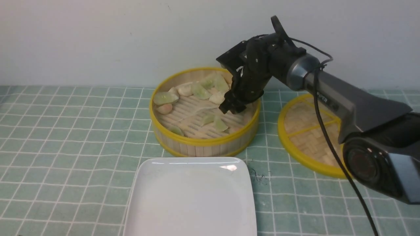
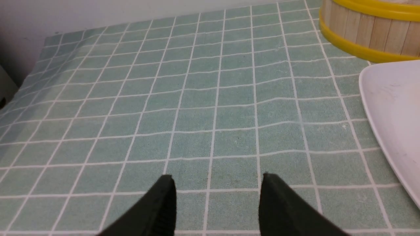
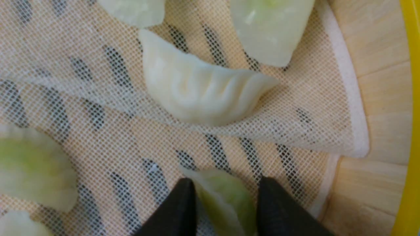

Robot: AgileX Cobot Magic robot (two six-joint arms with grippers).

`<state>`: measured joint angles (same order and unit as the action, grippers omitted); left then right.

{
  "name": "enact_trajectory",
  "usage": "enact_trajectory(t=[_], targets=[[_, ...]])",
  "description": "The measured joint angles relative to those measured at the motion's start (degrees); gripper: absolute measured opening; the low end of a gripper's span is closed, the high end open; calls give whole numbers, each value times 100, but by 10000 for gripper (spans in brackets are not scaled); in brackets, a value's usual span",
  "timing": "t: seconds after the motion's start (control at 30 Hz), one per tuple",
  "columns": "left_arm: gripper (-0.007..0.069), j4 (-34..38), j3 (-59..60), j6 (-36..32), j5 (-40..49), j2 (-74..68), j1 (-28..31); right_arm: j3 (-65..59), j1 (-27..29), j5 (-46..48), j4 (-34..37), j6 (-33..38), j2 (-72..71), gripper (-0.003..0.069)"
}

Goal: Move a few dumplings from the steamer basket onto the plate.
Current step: Use the right arm to grab a dumpling from inside the steamer, then use the right arm to put the dumpling into the plate

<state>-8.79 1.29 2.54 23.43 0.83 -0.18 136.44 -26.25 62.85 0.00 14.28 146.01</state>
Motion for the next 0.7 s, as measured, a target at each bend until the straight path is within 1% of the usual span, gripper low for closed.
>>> enact_trajectory(t=[0.03, 0.07, 0.27, 0.37, 0.47, 0.57, 0.67, 0.7], targets=[[318, 0, 0, 0, 0, 0, 0, 0, 0, 57, 0, 0, -14, 133], [318, 0, 0, 0, 0, 0, 0, 0, 0, 57, 0, -5, -14, 128], [318, 0, 0, 0, 5, 0, 0, 353, 5, 810, -51, -120, -545, 134], [318, 0, 0, 0, 5, 0, 0, 498, 5, 856, 67, -155, -864, 134], [318, 0, 0, 0, 5, 0, 0, 463, 5, 885, 322, -191, -1579, 134], [318, 0, 0, 0, 5, 0, 0, 206, 5, 890, 507, -287, -2056, 134], [318, 0, 0, 0, 5, 0, 0, -640, 5, 904, 802, -429, -2877, 134], [318, 0, 0, 0, 5, 0, 0, -1144, 5, 904, 961, -435, -3267, 134]])
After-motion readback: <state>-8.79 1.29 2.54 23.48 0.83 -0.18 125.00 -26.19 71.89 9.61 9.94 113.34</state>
